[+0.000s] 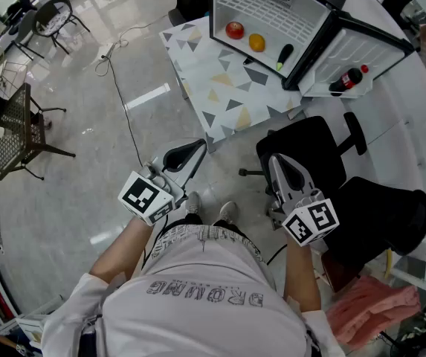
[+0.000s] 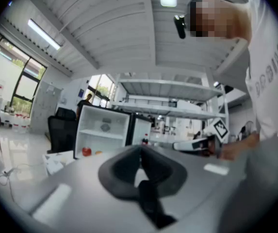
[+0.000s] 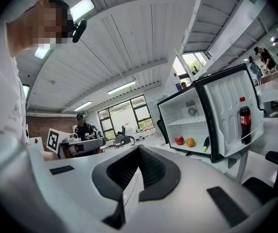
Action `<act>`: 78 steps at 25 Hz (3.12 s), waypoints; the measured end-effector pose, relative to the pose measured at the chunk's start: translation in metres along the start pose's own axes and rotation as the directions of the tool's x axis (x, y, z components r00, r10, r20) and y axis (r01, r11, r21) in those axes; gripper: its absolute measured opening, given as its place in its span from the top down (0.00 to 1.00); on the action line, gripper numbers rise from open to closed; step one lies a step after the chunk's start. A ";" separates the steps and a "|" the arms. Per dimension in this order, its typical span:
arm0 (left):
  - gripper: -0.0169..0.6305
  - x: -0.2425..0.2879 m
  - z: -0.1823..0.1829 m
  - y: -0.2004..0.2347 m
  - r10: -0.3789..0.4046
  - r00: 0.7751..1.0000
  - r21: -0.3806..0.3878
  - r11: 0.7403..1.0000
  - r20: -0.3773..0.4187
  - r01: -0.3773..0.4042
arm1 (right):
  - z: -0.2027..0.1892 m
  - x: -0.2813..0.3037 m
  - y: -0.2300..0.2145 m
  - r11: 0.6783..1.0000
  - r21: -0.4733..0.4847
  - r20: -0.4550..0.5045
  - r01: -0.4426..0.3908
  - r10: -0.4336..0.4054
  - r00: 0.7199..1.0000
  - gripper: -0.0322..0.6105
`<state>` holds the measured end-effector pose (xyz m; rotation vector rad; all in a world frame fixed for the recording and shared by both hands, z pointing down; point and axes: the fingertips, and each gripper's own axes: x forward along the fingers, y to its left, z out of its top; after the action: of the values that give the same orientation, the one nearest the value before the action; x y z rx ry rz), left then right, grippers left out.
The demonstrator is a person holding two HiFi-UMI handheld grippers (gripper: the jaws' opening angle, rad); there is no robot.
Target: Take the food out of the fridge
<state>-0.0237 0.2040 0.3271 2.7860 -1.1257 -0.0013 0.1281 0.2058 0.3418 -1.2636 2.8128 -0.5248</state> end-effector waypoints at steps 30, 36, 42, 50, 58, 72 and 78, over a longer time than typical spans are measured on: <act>0.96 0.041 -0.009 -0.039 0.052 0.999 0.017 0.999 0.002 -0.052 | 0.002 -0.031 -0.047 0.999 0.016 0.016 -0.050 0.050 0.999 0.96; 0.96 0.052 -0.012 -0.030 0.056 0.998 0.013 0.998 0.003 -0.056 | 0.000 -0.021 -0.061 0.999 0.006 0.003 -0.044 0.044 0.999 0.96; 0.96 0.064 -0.019 -0.009 0.055 0.998 -0.002 0.998 -0.002 -0.055 | -0.002 -0.002 -0.075 0.999 0.004 -0.011 -0.034 0.034 0.999 0.96; 0.96 0.088 -0.018 0.035 0.030 1.000 -0.012 0.999 -0.006 -0.030 | 0.002 0.043 -0.089 1.000 0.004 -0.025 -0.019 0.019 1.000 0.96; 0.96 0.106 -0.019 0.090 0.005 1.000 -0.028 1.000 -0.016 -0.006 | 0.005 0.098 -0.102 1.000 0.009 -0.040 0.004 -0.004 0.999 0.96; 0.96 0.132 -0.014 0.196 -0.051 0.998 -0.069 0.996 -0.034 0.049 | 0.020 0.203 -0.118 0.997 0.006 -0.065 0.071 -0.070 0.995 0.96; 0.96 0.143 -0.010 0.239 -0.091 0.995 -0.072 0.993 -0.042 0.088 | 0.027 0.245 -0.124 0.993 0.003 -0.057 0.116 -0.116 0.992 0.96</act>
<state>-0.0851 -0.0637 0.3746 2.7569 -0.9701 0.0128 0.0571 -0.0571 0.3848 -1.4404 2.7934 -0.5817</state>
